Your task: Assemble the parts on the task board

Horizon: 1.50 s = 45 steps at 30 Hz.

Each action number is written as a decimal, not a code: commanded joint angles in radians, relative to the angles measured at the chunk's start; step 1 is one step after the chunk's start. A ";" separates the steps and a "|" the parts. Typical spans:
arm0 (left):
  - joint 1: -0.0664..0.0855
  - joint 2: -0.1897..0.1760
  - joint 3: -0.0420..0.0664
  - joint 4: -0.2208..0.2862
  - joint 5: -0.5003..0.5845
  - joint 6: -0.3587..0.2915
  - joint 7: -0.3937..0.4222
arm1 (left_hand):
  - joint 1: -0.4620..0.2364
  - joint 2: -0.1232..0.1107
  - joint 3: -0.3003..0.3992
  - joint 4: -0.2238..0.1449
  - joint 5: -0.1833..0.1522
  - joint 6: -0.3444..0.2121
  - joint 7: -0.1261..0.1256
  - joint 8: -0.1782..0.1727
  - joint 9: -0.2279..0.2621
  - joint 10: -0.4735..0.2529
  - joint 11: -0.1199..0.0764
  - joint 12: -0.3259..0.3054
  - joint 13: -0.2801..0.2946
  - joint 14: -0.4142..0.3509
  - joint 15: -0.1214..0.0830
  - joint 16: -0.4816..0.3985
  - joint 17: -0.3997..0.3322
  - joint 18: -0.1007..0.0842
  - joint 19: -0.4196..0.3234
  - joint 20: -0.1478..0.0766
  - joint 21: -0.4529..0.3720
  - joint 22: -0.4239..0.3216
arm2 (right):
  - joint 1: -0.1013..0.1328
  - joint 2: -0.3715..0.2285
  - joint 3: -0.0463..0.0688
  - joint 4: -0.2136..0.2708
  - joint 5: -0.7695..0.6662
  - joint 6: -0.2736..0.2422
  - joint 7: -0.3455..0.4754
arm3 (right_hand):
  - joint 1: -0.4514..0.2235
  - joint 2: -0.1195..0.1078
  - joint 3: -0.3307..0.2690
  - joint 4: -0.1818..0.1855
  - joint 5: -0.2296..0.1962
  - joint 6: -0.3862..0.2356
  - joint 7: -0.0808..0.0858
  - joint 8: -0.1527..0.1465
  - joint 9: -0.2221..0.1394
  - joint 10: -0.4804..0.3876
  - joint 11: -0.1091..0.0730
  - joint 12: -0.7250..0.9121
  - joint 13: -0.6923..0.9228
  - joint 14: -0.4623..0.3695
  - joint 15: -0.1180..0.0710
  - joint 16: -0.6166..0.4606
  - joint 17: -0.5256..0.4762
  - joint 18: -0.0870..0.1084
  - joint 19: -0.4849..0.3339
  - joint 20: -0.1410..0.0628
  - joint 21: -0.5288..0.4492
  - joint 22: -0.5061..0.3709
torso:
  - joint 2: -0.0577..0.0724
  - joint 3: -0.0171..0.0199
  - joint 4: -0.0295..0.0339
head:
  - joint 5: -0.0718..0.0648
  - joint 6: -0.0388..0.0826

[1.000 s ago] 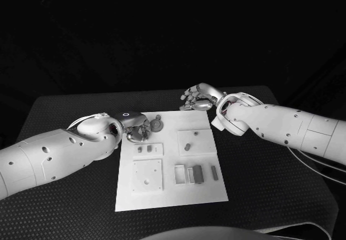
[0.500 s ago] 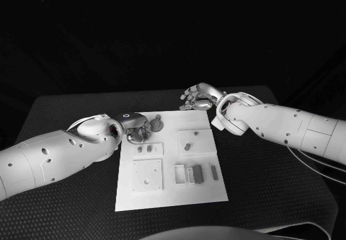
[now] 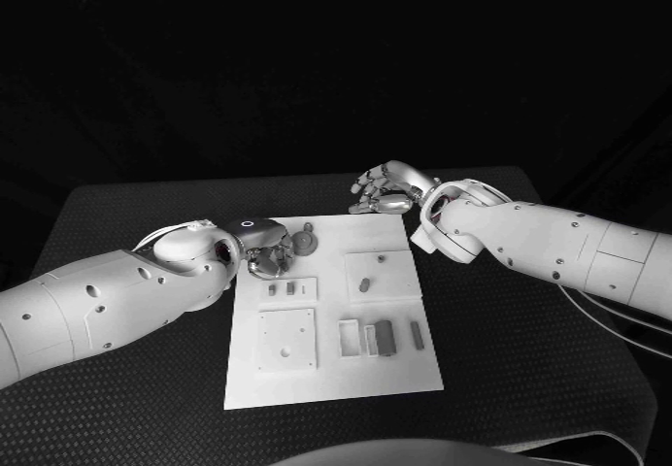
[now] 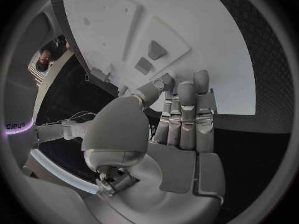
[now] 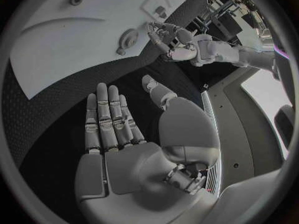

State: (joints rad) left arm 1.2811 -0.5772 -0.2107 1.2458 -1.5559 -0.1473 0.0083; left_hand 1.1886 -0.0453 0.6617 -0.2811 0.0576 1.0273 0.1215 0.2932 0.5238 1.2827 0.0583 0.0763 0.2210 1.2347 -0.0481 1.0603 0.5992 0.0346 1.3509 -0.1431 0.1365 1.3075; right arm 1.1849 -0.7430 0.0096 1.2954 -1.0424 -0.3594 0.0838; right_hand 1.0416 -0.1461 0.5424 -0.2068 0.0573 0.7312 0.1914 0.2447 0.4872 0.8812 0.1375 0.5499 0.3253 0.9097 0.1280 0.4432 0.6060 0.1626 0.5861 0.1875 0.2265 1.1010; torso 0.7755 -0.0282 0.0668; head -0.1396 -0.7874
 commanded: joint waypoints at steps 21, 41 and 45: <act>-0.012 -0.008 -0.010 -0.006 0.041 0.039 0.017 | -0.015 -0.007 -0.008 0.004 -0.003 -0.035 0.015 -0.020 -0.013 -0.046 0.020 -0.014 -0.016 -0.033 0.013 -0.003 0.005 0.031 -0.026 0.006 -0.019 0.019 | 0.000 -0.003 0.000 0.001 0.000 0.001 0.010 | 0.009 0.001 -0.007 0.000 0.002 -0.007 0.040 0.007 -0.002 0.003 0.006 0.000 -0.004 0.004 0.001 -0.009 0.003 -0.014 -0.002 0.005 -0.009 0.002 | 0.000 0.0001 -0.0001 | -0.002 0.003; -0.012 -0.014 -0.010 -0.016 0.059 0.039 -0.011 | -0.032 -0.053 -0.041 0.020 -0.005 -0.187 0.029 -0.088 -0.046 -0.125 0.044 -0.011 -0.041 -0.061 0.037 -0.005 0.010 0.048 -0.039 0.031 -0.040 0.020 | 0.000 -0.004 0.000 0.003 -0.001 0.003 0.009 | 0.010 -0.001 -0.008 -0.001 0.002 -0.008 0.041 0.007 -0.004 -0.001 0.007 -0.001 -0.009 0.001 0.003 -0.015 0.005 -0.014 -0.005 0.006 -0.013 0.004 | 0.000 -0.0002 -0.0002 | 0.000 0.005; -0.012 -0.018 -0.010 -0.017 0.059 0.030 -0.012 | -0.030 -0.054 -0.045 0.020 -0.005 -0.198 0.028 -0.091 -0.047 -0.126 0.045 -0.010 -0.042 -0.063 0.038 -0.005 0.010 0.050 -0.039 0.032 -0.042 0.020 | 0.000 -0.005 0.000 0.002 -0.001 0.003 0.007 | 0.011 -0.001 -0.008 -0.001 0.002 -0.008 0.041 0.007 -0.004 -0.001 0.007 -0.001 -0.010 0.001 0.003 -0.016 0.005 -0.014 -0.005 0.006 -0.014 0.005 | 0.000 0.0002 -0.0006 | 0.000 0.006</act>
State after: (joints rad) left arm 1.2749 -0.5921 -0.2162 1.2347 -1.4956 -0.1404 0.0189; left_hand 1.1570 -0.0914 0.6231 -0.2614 0.0572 0.8352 0.1476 0.2059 0.4776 1.1893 0.0768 0.0664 0.1807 1.1752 -0.0109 1.0602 0.6084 0.0555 1.3118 -0.1176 0.0977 1.3080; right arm 1.1849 -0.7472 0.0096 1.2966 -1.0417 -0.3595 0.0837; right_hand 1.0416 -0.1461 0.5397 -0.2096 0.0573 0.7312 0.1914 0.2447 0.4840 0.8812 0.1375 0.5499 0.3161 0.9110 0.1265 0.4316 0.6100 0.1626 0.5823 0.1913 0.2186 1.1048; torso 0.7752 -0.0285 0.0668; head -0.1396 -0.7825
